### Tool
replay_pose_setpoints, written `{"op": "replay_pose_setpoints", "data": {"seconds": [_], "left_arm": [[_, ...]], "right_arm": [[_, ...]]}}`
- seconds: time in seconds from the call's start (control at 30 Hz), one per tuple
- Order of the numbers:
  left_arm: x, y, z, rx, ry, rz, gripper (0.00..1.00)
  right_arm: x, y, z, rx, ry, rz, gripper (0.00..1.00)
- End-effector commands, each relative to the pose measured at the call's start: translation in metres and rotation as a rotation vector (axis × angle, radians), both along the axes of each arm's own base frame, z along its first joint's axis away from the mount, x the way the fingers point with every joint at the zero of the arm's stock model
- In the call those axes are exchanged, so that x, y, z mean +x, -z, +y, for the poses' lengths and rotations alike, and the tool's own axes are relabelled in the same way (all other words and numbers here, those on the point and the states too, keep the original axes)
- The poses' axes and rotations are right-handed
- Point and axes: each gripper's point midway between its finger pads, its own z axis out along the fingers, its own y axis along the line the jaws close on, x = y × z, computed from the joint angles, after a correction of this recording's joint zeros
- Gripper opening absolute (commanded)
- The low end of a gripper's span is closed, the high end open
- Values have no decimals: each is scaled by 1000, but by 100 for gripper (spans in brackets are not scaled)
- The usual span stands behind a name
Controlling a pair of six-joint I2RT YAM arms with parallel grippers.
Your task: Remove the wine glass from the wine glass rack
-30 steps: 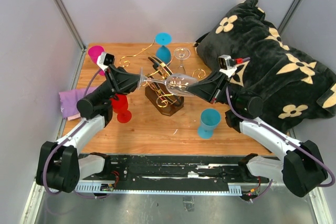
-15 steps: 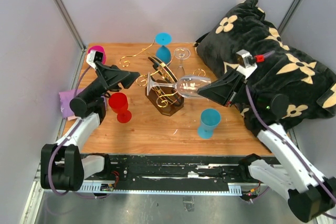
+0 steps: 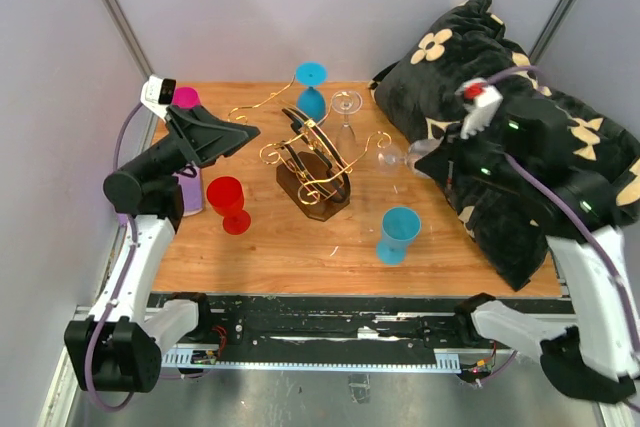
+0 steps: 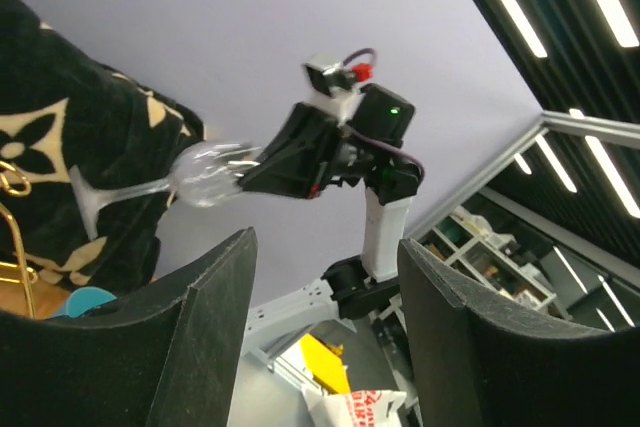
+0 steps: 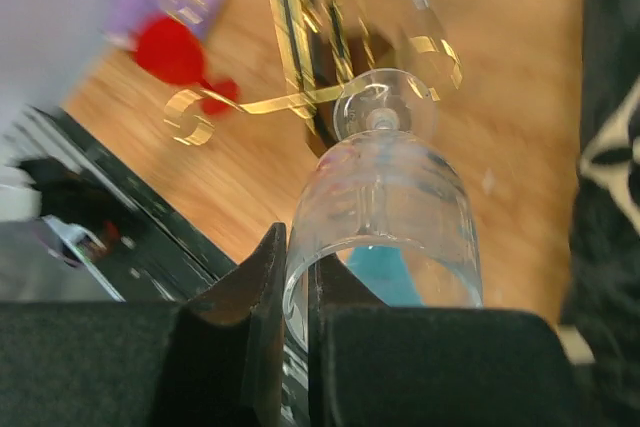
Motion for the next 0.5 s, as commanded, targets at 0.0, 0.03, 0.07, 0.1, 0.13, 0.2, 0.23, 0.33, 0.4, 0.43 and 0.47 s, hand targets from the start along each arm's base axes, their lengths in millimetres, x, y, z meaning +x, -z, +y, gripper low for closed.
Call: {"op": "replay_pose_setpoints", "data": {"seconds": [0.0, 0.03, 0.07, 0.1, 0.13, 0.2, 0.23, 0.33, 0.4, 0.43, 0.47], "left_arm": [[20, 12, -3, 162, -92, 15, 63], [25, 13, -3, 202, -129, 14, 63], [32, 16, -2, 247, -172, 18, 63], [38, 16, 0, 292, -219, 19, 63], [42, 16, 2, 335, -265, 0, 64], [43, 15, 5, 394, -312, -14, 65], [42, 14, 5, 408, -319, -27, 65], [39, 12, 5, 416, -315, -39, 66], [39, 14, 5, 417, -315, -37, 66], [40, 16, 5, 418, -313, -32, 66], [40, 18, 5, 419, -312, -27, 66]], "right_arm": [[26, 103, -42, -400, 130, 251, 1], [32, 111, -43, -427, 137, 268, 0], [39, 116, -44, -444, 150, 277, 1], [44, 121, -45, -458, 157, 286, 1], [49, 124, -43, -458, 155, 293, 1], [57, 127, -39, -450, 151, 295, 1], [62, 129, -38, -450, 154, 296, 1], [78, 142, -40, -497, 172, 330, 0], [89, 158, -41, -537, 178, 371, 0], [94, 167, -41, -555, 171, 395, 1], [98, 176, -39, -568, 158, 421, 1]]}}
